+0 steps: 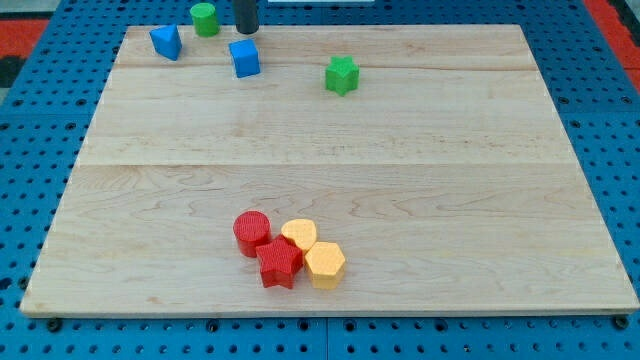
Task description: Place the blue cube below the triangle
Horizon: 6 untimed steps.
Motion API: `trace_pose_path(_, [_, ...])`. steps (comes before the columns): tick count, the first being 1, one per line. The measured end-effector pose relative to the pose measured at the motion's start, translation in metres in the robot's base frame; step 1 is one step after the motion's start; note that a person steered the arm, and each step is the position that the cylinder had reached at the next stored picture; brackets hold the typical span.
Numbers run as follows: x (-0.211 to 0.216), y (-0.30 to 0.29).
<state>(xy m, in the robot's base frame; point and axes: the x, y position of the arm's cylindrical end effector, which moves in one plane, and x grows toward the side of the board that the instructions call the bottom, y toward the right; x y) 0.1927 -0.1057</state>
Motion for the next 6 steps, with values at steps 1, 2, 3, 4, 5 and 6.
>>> trace_pose_path(1, [0.001, -0.043])
trace_pose_path(2, [0.006, -0.054])
trace_pose_path(3, [0.047, -0.05])
trace_pose_path(4, [0.083, -0.068])
trace_pose_path(5, [0.055, -0.036])
trace_pose_path(6, [0.03, -0.005])
